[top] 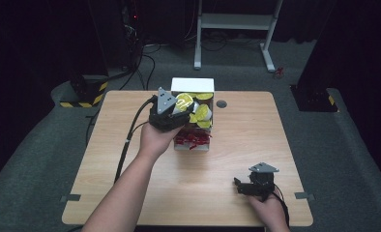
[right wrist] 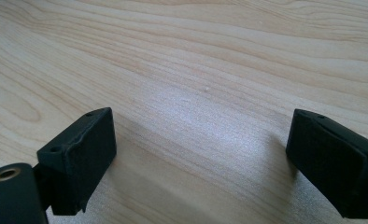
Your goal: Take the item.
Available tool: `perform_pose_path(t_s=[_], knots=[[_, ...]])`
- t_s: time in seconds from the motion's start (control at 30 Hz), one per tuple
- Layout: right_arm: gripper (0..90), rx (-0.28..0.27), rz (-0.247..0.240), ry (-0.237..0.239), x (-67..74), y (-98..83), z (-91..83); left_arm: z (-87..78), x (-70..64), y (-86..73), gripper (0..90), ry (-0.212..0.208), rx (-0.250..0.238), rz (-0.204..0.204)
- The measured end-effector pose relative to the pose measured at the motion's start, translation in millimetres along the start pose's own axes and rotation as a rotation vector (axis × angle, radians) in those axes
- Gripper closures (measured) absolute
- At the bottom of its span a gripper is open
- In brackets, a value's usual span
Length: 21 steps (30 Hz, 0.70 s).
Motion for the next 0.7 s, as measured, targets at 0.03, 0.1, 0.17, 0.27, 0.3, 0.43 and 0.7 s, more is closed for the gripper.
perform_pose_path(t_s=[0.03, 0.1, 0.17, 0.27, 0.3, 0.43, 0.7], knots=[[8.4, 0.0, 0.0, 0.0, 0.0, 0.0, 0.0, -0.6, 0.3, 0.0, 39.8, -0.002, 0.0, -0.001], [8.4, 0.0, 0.0, 0.0, 0.0, 0.0, 0.0, -2.3, 1.0, 0.2, 39.8, -0.009, -0.005, -0.006], [8.4, 0.0, 0.0, 0.0, 0.0, 0.0, 0.0, -3.9, 1.4, 0.3, 39.8, -0.013, -0.007, -0.009], [8.4, 0.0, 0.0, 0.0, 0.0, 0.0, 0.0, -6.1, 3.1, 0.8, 39.8, -0.018, -0.007, -0.011], [8.4, 0.0, 0.0, 0.0, 0.0, 0.0, 0.0, -6.6, 3.2, 1.2, 39.8, -0.018, -0.011, -0.014], [8.4, 0.0, 0.0, 0.0, 0.0, 0.0, 0.0, -11.4, 4.9, 2.6, 39.7, -0.014, -0.021, -0.012], [8.5, 0.0, 0.0, 0.0, 0.0, 0.0, 0.0, -25.1, 15.3, 4.8, 39.8, -0.004, -0.028, -0.029]])
Point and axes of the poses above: each handheld gripper's, and its own axes: z roughly forward along the jaws, y roughly out of its top, x roughly to its left, the point moved 3 cm from there along z, roughly forward along the jaws, and after that the axes turned 9 degrees about z, right-handed, at the moved point
